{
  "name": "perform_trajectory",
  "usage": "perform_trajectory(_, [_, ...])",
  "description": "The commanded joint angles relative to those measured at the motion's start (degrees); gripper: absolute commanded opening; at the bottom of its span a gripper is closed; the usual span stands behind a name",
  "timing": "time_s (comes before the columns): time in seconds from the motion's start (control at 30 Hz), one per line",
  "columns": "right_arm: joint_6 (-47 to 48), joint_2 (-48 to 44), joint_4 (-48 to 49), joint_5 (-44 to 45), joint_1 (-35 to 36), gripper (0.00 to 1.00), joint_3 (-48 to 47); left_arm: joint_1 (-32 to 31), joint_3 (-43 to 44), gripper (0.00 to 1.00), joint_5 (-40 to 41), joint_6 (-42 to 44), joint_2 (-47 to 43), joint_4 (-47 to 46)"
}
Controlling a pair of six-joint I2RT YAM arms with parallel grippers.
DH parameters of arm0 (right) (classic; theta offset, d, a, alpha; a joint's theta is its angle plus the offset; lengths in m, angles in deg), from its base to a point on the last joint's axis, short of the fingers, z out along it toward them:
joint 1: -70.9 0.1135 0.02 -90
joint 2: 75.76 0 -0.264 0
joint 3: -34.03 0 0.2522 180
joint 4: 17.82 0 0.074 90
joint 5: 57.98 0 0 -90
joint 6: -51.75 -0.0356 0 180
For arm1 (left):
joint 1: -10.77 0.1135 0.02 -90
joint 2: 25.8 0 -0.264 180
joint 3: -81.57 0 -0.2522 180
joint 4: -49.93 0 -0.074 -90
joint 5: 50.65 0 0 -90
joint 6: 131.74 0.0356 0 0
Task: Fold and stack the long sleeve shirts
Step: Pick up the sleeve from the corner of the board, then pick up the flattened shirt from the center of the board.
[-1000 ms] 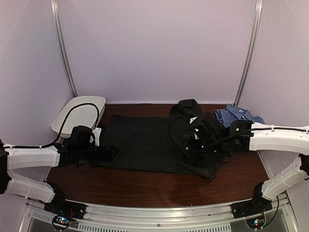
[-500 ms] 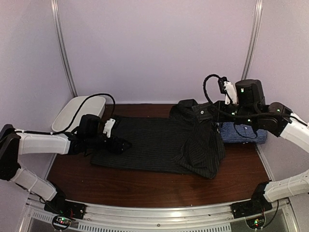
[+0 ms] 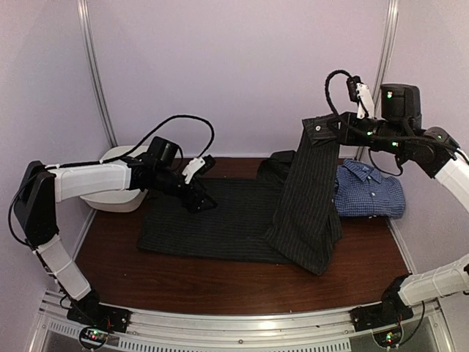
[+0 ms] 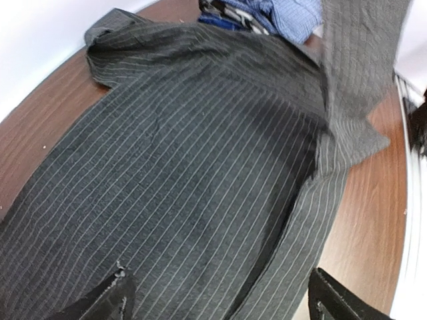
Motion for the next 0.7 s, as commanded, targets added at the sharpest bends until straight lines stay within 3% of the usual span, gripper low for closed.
perform_trajectory(0.0, [7.5,5.4,-2.7,-5.5,-3.6,0.0,-2.0,0.4,5.6,0.91,-0.1,14.1,4.7,15.4])
perform_trajectory(0.3, [16.9,19.5,0.3,-19.8,-8.7,0.0,-7.4,0.6,4.5,0.91,4.2,19.0,7.1,17.9])
perform_trajectory(0.47, [19.5,27.7,0.3,-21.9,-9.9,0.0,-17.1,3.2,3.4,0.92,7.5,20.1,7.4,18.4])
perform_trajectory(0.67, [17.7,32.4,1.8,-22.5,-12.8,0.0,-25.1,8.5,2.6,0.9,7.1,15.1,6.6,18.5])
